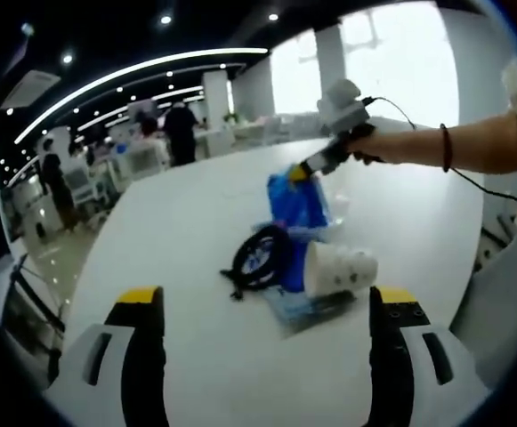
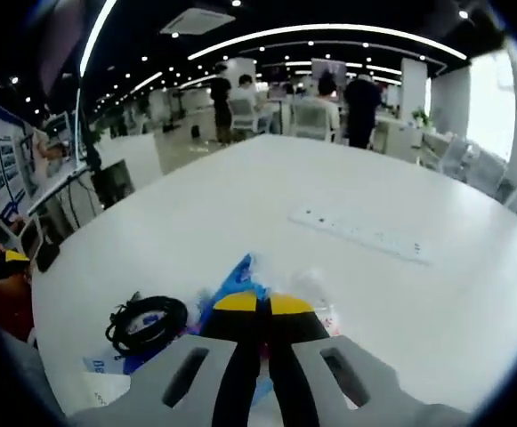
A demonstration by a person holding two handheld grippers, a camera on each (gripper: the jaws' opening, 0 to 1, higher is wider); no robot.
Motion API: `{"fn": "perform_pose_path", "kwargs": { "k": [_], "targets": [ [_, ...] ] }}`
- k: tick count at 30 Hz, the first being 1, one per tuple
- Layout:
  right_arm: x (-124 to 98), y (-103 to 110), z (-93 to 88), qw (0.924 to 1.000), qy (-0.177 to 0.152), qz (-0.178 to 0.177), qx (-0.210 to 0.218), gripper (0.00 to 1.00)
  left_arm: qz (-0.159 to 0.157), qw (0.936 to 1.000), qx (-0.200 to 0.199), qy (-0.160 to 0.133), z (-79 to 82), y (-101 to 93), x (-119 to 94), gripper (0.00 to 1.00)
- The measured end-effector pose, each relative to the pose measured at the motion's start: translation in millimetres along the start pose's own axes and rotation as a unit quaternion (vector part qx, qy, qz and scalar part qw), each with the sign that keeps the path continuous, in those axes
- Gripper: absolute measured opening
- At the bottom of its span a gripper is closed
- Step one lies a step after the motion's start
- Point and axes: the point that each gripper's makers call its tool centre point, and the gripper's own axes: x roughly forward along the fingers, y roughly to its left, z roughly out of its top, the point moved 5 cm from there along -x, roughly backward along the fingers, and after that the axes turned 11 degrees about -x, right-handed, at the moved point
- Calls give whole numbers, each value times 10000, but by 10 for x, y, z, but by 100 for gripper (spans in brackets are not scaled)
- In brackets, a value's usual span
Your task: Arrange the tabletop items into an orderly group along one side of the table until the central work area is clear of visible clutter.
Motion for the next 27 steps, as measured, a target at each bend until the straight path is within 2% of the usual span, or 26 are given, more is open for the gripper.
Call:
{"fn": "perform_pose_path", "kwargs": {
  "k": [2, 5, 9, 13, 18, 27],
  "targets": [
    [-46, -49, -9, 10000, 15, -58, -14, 1, -6, 10000, 18, -7, 5, -3, 2, 93],
    [-107, -108, -1, 9987, -96, -20, 494, 1, -17, 10000, 29, -5, 8, -13, 2, 93],
    [-208, -247, -30, 9983, -74, -213, 531, 1, -30, 10000, 29, -26, 11, -22, -5, 93],
    [-291, -346, -81, 9962, -64, -305, 813, 1, -69, 10000, 10, -42, 18, -35, -2, 93],
    [-410, -511, -214, 9880, 21, -509, 1460, 1, -101, 9999, 15, -35, 22, -49, 1, 93],
    [-602, -807, -426, 9765, 174, -967, 1917, 1, -154, 9999, -22, -32, 24, -66, 1, 92]
  ]
}}
